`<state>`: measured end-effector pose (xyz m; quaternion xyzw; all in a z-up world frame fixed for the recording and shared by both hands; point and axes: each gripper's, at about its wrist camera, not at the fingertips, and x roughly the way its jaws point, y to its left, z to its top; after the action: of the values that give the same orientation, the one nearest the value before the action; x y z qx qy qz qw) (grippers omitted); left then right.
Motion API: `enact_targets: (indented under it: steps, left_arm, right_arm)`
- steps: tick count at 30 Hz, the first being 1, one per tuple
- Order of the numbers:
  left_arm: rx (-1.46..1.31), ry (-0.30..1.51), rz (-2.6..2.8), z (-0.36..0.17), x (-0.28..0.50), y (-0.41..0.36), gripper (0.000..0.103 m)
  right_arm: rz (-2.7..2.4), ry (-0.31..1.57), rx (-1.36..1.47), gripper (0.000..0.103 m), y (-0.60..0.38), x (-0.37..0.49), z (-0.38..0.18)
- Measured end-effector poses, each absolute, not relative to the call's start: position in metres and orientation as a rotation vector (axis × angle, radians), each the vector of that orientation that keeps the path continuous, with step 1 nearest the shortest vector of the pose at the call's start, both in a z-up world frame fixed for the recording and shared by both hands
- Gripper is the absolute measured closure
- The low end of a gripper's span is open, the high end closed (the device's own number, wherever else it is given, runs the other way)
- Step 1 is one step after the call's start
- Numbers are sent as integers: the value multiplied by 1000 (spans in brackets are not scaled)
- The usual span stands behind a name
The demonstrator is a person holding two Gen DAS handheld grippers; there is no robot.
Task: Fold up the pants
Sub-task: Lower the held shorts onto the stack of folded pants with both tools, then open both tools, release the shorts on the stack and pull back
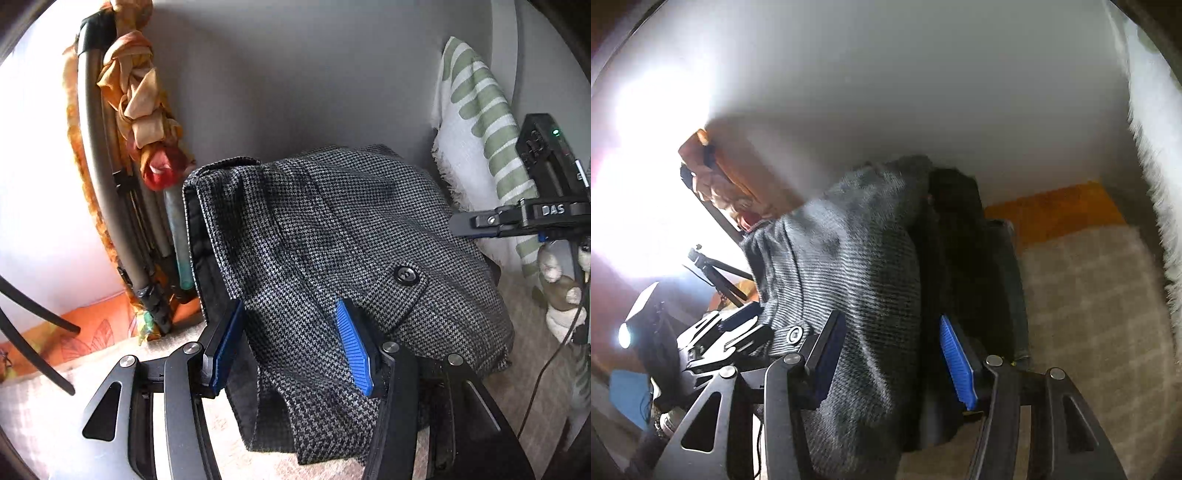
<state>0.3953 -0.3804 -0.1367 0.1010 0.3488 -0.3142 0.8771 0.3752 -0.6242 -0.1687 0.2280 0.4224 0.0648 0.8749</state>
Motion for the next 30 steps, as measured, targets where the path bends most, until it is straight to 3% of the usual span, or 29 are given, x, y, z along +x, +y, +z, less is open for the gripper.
enact_targets:
  steps: [13,21,22,23,26,30]
  left_arm:
    - [206,735,-657,-139,398,-377,52]
    - [208,741,-659,-139,398,-378,52]
    - [209,740,-659,-139,398,-379,52]
    - [209,740,-658,-139,398,-379,52]
    - [208,743,-643,-138,398,-378,52]
    - [179,739,-641,-134,396,-373,52]
  right_arm:
    - [193,813,505,48,-618,329,-153]
    - [212,892,556,48,-618,342,-179]
    - [220,904,563,51,-616,345,-185]
    - [220,910,562,65,-615,347,-188]
    - [200,902,516,86,-605,346,-183]
    - [169,872,365,92,-584,352,-146]
